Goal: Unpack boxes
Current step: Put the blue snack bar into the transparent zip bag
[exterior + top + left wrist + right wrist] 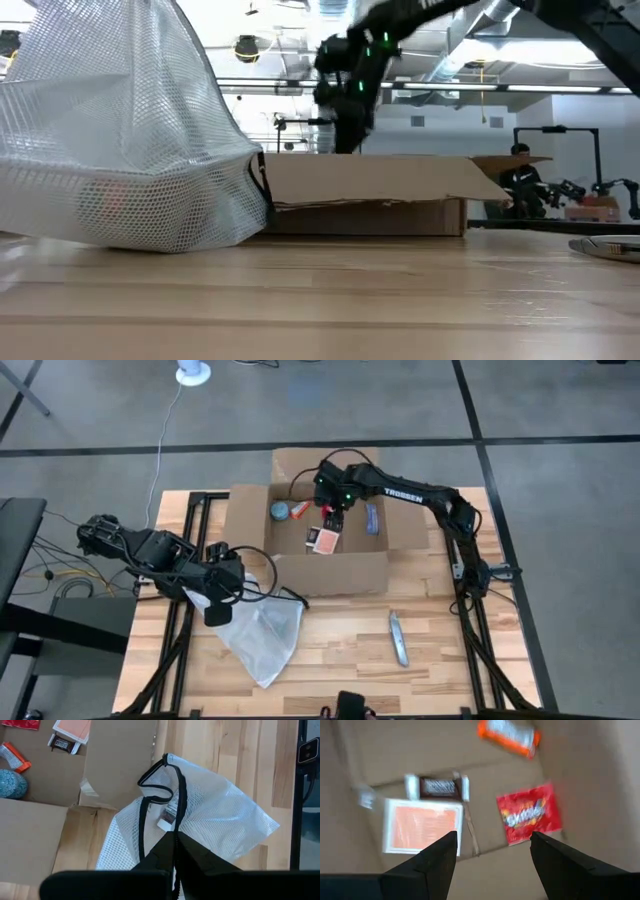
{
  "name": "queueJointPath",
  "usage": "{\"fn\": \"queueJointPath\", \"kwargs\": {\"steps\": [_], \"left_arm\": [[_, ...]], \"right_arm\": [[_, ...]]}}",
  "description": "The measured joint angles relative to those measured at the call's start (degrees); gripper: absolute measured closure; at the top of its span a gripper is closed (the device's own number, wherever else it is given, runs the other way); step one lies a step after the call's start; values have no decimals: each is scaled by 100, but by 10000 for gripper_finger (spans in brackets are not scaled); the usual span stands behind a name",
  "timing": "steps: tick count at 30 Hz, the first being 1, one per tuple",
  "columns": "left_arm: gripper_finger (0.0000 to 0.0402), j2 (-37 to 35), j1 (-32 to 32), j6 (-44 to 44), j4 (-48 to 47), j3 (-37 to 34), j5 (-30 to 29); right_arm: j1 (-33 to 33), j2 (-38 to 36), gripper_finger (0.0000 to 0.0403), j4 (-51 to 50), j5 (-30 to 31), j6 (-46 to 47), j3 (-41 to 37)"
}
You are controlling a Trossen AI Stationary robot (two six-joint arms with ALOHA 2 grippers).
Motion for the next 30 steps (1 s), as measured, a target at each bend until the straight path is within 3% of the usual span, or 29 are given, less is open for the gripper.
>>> {"fn": "queueJointPath", "kwargs": {"steps": [7,12,14,20,25,30], "left_arm": [[402,0,0,-122,4,0,-45],[402,0,0,-159,4,0,-47],[402,0,0,-170,7,2,-48],[402,0,0,-170,9,4,-53],[402,0,0,-174,1,4,-59],[402,0,0,-212,-2,4,-55]], "right_arm": [[-239,0,170,752,-48,569,-743],[-229,-2,170,785,-1075,315,-782],[-106,-2,170,824,-1204,219,-782],[206,440,170,857,-1085,62,-766],[265,788,170,751,-288,-173,-581],[258,816,170,743,-300,-535,-487]]}}
